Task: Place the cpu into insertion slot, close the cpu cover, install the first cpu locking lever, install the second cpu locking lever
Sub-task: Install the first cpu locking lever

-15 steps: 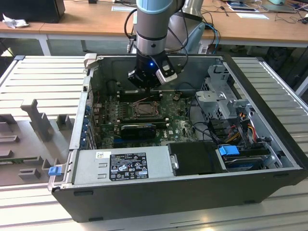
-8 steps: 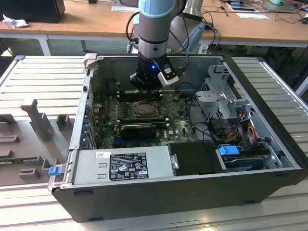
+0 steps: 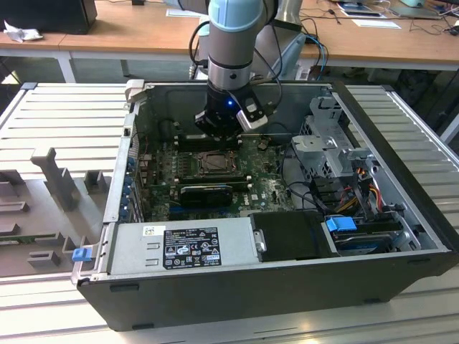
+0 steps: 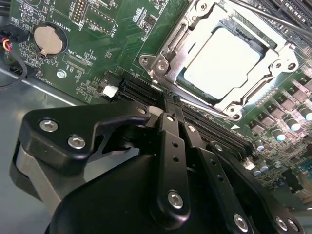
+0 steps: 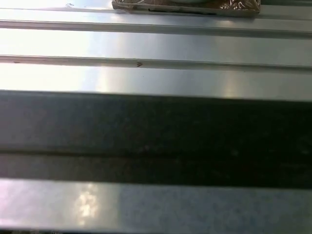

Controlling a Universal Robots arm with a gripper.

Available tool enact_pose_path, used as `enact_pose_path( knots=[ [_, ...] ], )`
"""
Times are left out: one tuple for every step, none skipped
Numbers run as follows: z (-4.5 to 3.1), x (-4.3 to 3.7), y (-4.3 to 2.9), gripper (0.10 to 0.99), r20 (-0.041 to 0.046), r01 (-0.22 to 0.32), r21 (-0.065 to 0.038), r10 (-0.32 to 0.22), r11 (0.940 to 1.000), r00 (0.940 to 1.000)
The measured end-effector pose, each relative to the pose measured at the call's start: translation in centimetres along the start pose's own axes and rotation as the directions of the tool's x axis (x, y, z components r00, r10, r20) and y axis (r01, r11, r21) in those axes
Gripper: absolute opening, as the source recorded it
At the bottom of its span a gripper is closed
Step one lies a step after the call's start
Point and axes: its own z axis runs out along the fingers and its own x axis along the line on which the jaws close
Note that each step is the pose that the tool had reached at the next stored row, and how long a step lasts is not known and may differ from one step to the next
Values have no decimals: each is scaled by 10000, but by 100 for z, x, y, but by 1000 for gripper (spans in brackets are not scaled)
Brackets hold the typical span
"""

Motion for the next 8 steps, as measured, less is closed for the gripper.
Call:
enact_pose_path(
  knots=[
    [4, -1, 0, 106, 0, 3, -1, -3, 10000, 10000],
    [14, -1, -2, 106, -1, 7, 1, -7, 10000, 10000],
    [16, -1, -2, 106, -2, 8, 3, -8, 10000, 10000],
    [18, -2, -2, 106, -2, 8, 8, -8, 10000, 10000],
    [21, -3, -2, 106, -2, 9, 20, -9, 10000, 10000],
    [22, -3, -2, 106, -2, 11, 34, -11, 10000, 10000],
    [22, -3, -2, 106, -3, 10, 55, -10, 10000, 10000],
    [23, -3, -3, 106, -6, 10, 75, -10, 10000, 10000]
  ],
)
